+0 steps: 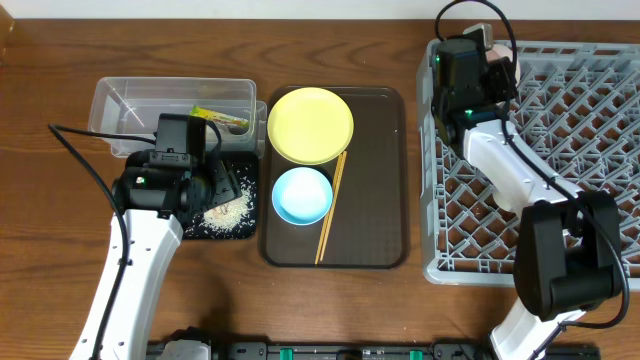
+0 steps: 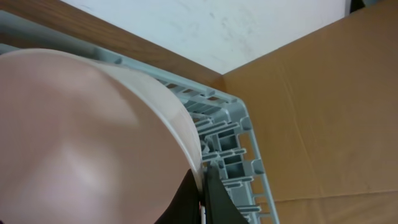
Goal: Sort waste into correct bins and load items into the dishwasher rack
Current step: 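Carry the pink bowl into the rack's far row with the right gripper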
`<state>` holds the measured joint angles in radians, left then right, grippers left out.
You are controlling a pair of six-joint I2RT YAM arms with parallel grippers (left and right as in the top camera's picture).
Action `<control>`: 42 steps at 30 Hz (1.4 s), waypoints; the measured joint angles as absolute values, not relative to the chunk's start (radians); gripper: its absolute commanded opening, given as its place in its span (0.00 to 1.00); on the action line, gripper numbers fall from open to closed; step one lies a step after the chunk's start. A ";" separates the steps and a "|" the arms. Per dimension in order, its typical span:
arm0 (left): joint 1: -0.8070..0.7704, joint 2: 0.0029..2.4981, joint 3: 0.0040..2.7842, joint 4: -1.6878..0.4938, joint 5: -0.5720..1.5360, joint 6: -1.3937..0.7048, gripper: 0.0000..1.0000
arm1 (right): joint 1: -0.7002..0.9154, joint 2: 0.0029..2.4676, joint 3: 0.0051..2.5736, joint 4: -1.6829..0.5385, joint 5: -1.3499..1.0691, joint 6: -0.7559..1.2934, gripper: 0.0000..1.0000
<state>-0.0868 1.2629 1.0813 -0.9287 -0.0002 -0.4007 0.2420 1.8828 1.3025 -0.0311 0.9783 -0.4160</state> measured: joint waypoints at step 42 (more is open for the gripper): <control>-0.087 1.263 1.081 -0.936 0.000 -0.401 0.72 | 0.316 1.874 1.306 -0.002 1.075 -0.192 0.01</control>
